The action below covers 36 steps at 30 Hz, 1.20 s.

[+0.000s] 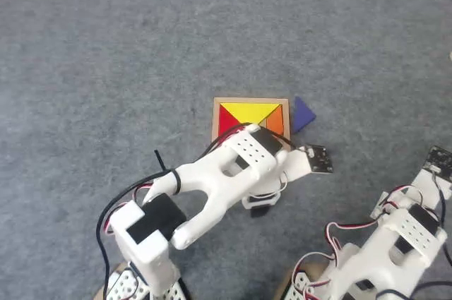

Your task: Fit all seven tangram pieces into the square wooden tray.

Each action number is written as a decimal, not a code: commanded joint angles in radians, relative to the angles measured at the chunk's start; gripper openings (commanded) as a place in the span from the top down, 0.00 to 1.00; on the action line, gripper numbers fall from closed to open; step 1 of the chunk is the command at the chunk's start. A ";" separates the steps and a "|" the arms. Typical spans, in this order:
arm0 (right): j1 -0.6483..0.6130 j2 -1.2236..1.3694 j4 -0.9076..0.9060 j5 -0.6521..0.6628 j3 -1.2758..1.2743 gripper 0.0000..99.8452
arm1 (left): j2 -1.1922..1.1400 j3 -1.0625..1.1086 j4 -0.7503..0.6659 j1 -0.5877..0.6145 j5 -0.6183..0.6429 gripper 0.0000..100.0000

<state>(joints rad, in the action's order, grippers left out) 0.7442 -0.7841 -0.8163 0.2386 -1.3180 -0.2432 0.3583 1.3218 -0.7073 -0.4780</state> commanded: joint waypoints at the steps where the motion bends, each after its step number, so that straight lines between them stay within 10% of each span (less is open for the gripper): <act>1: 0.008 0.004 0.022 0.009 0.012 0.91 | 0.005 -0.058 -0.005 -0.009 -0.020 0.78; 36: 0.127 0.004 0.033 -0.046 0.043 0.91 | 0.002 0.064 -0.195 0.143 -0.041 0.77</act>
<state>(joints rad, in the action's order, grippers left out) 0.8853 -0.7841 -0.7979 0.2018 -1.3180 -0.2447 0.4135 1.1454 -0.5846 -0.5317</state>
